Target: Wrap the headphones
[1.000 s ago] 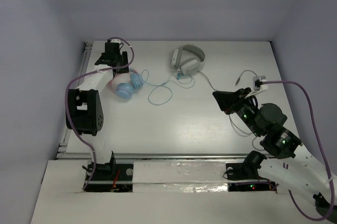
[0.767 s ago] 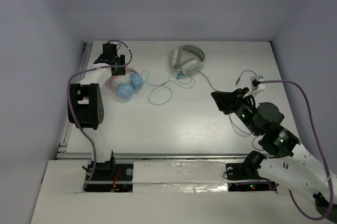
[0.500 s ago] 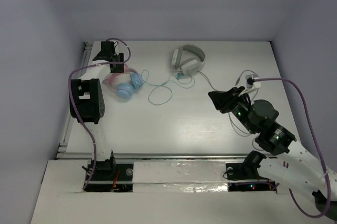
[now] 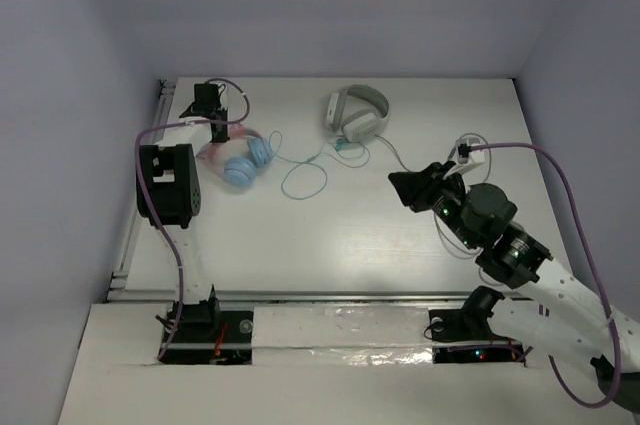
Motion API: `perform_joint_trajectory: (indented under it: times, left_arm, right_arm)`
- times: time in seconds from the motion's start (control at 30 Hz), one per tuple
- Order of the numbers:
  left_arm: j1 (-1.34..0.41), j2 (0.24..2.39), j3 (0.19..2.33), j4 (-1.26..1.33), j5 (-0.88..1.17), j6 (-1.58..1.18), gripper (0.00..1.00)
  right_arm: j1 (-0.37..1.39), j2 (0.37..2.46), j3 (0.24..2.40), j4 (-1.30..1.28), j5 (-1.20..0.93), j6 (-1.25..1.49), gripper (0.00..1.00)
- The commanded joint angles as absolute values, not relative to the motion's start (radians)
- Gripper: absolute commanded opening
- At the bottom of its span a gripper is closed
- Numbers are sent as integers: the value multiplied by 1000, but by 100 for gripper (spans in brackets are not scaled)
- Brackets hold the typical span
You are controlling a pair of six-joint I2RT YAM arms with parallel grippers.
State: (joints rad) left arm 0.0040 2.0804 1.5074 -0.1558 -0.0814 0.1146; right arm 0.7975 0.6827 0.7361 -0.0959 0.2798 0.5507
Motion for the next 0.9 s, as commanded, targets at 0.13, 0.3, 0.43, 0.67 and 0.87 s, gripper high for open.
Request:
perform_joint_trajectory:
  times: [0.13,0.3,0.43,0.67,0.87]
  left_arm:
    - [3,2019,1430,-166,-81,17,0]
    - [3,1962,1376,-184,-55,-92,11]
    - [3,1939,1370,-182,-57,-84,50]
    - [3,2005,1410,-209,-74,-60,56]
    - [3,2065,1431,-189,-98,-69,46]
  right_arm:
    - [798,680,741,-43,276,540,30]
    - [798,684,756,-43,262,534,29]
    - [798,669,759,-60,261,531,29]
    - [798,664,746,-58,270,528,29]
    - [798,692,742,-37,265,531,29]
